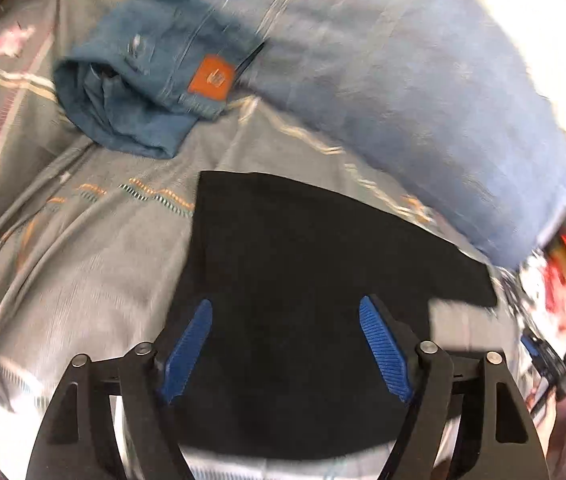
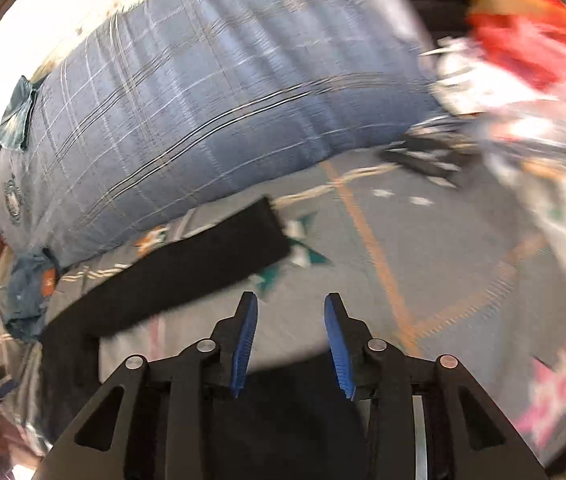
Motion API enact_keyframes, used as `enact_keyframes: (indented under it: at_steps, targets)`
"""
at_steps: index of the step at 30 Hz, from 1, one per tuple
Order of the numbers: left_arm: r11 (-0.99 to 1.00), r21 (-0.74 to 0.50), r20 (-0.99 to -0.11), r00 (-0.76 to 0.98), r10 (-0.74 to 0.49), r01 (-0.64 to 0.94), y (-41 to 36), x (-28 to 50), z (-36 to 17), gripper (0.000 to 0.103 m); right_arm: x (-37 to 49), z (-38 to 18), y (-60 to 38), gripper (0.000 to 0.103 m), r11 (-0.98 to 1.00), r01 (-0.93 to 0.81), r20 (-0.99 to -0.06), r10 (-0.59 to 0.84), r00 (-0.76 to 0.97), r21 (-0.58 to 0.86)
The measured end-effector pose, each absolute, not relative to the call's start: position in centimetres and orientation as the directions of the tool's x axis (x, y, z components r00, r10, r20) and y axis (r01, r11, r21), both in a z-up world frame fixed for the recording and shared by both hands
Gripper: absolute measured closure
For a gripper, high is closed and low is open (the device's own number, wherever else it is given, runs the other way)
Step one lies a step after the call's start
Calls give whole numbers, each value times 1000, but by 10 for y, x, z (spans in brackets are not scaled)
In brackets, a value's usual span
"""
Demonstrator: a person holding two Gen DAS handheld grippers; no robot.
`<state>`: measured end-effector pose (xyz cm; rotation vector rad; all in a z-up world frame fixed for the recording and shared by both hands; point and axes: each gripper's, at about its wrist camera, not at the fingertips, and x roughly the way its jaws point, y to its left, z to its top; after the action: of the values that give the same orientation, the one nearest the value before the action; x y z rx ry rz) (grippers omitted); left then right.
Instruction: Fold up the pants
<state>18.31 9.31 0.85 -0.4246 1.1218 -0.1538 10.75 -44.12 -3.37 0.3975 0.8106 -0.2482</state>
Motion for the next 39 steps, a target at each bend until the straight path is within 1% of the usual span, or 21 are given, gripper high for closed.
enact_keyframes:
  at_steps: [1, 2, 4, 7, 8, 9, 13, 16, 17, 19, 20, 21, 22, 23, 24, 25, 26, 28, 31, 35, 39]
  targets:
    - [902, -414, -849, 408, -336, -118, 90, 200, -1, 31, 124, -35, -441, 65, 900, 355, -749, -51, 661, 251]
    - [891, -426, -860, 373, -347, -153, 93, 220, -11, 33, 142, -39, -443, 60, 903, 349, -758, -40, 650, 251]
    - [876, -447, -864, 343, -369, -183, 80, 250, -18, 34, 181, -49, -450, 56, 902, 355, -788, -27, 616, 246]
    - [867, -440, -872, 339, -352, -232, 83, 293, -24, 34, 226, -63, -458, 56, 899, 374, -817, -33, 575, 227]
    - [861, -443, -871, 346, -349, -249, 88, 301, -25, 32, 239, -68, -461, 56, 898, 379, -827, -33, 562, 222]
    - [854, -453, -868, 347, -356, -257, 92, 307, -27, 30, 245, -72, -462, 56, 899, 378, -831, -30, 556, 221]
    - [846, -442, -884, 308, -353, -298, 103, 326, -42, 30, 277, -88, -464, 52, 910, 353, -850, -2, 527, 216]
    - [856, -419, -898, 278, -341, -302, 106, 336, -57, 30, 287, -96, -459, 51, 923, 323, -856, 12, 517, 208]
    - [858, -416, -902, 254, -348, -302, 102, 341, -66, 30, 289, -99, -456, 48, 929, 311, -860, 15, 510, 201]
    - [863, -414, -905, 235, -355, -291, 94, 347, -74, 31, 292, -101, -447, 45, 948, 285, -862, -22, 506, 143]
    - [878, -403, -905, 258, -339, -258, 85, 349, -71, 33, 293, -102, -443, 45, 955, 273, -865, -38, 500, 116]
    - [880, -412, -899, 265, -349, -238, 81, 356, -73, 45, 296, -103, -439, 47, 960, 263, -867, -54, 495, 91]
    - [884, -415, -897, 261, -357, -216, 75, 357, -72, 56, 296, -103, -436, 57, 965, 255, -870, -79, 488, 55]
    - [882, -428, -892, 248, -378, -197, 69, 360, -74, 81, 297, -104, -432, 80, 970, 244, -870, -110, 481, 13]
    - [879, -438, -888, 240, -392, -186, 65, 362, -76, 85, 297, -104, -428, 89, 971, 237, -868, -145, 475, -33]
    - [894, -412, -897, 252, -363, -178, 60, 363, -76, 86, 296, -103, -427, 95, 972, 231, -865, -156, 477, -48]
    - [905, -392, -902, 265, -342, -167, 57, 363, -75, 88, 295, -102, -426, 96, 971, 232, -864, -158, 478, -50]
    - [921, -361, -904, 297, -307, -146, 51, 359, -69, 89, 289, -98, -423, 96, 967, 245, -854, -181, 487, -66]
    - [958, -274, -894, 392, -220, -87, 32, 340, -45, 89, 274, -82, -416, 96, 966, 249, -821, -202, 534, -76]
    - [989, -150, -842, 525, -127, -2, 6, 300, -7, 89, 246, -54, -411, 97, 965, 252, -771, -213, 600, -70]
    - [992, -117, -787, 605, -118, 41, -5, 251, 20, 89, 208, -29, -399, 96, 969, 241, -717, -203, 667, -50]
